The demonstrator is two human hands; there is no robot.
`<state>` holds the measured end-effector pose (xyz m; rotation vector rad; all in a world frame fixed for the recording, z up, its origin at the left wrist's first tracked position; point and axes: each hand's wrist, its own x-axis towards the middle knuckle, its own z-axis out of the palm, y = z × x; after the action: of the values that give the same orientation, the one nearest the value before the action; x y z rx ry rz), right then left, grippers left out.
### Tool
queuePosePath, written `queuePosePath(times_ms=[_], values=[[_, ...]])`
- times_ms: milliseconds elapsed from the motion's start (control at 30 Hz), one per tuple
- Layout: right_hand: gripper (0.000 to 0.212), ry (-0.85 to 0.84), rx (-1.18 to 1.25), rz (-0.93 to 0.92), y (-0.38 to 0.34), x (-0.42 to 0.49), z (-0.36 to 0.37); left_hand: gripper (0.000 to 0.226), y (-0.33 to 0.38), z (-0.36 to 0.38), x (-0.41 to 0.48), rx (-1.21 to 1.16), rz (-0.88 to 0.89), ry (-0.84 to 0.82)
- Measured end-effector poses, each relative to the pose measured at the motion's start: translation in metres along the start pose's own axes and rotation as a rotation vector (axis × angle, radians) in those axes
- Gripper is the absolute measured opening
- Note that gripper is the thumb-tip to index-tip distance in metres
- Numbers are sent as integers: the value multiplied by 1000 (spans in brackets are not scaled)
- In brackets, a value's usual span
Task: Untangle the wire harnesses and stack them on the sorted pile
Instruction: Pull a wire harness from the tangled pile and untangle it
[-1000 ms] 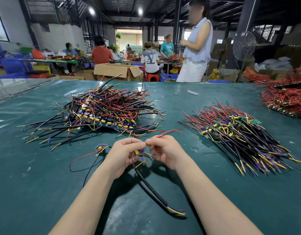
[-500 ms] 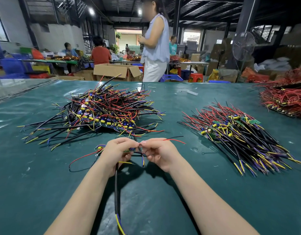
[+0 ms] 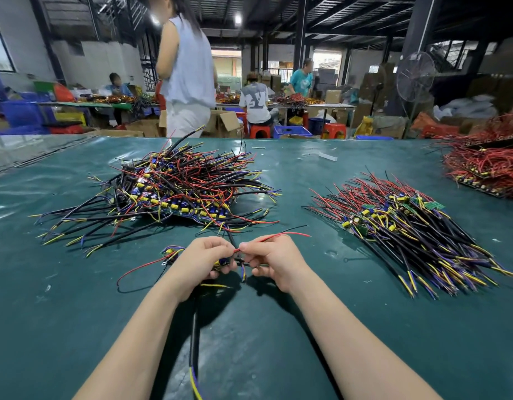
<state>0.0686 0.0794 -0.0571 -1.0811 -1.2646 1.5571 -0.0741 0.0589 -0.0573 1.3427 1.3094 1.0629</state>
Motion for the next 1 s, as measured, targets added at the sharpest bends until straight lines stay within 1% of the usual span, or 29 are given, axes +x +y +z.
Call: queuePosePath(times_ms=[67,200,267,300,433,567,667,733,867,1000], values=[[21,11,-16,-7,1,1,0,24,-2,1,0,51,36,20],[24,33,-65,-23,2,2,2,20,-5,6,4,179,108,179],[23,39,-65,-46,1,2,2,20,-4,6,5,204,130,205],[23,45,-53,-60,0,2,2,21,-3,5,5,182,135,190],[23,68,-20,-107,-5,1,-1,23,2,3,2,-44,144,39],[21,19,29,-72,-5,-1,-2,23,3,-2,-3,-176,95,-36],[24,-17,72,-7,-4,0,-2,27,4,-3,-3,-126,43,-53],[25,-32,91,35,-3,1,-2,26,4,0,-2,-66,42,-59],[20,-79,97,68,-3,1,1,30,3,1,-2,-38,111,-29],[20,-104,134,78,-2,0,-2,29,0,0,-1,-38,170,1]])
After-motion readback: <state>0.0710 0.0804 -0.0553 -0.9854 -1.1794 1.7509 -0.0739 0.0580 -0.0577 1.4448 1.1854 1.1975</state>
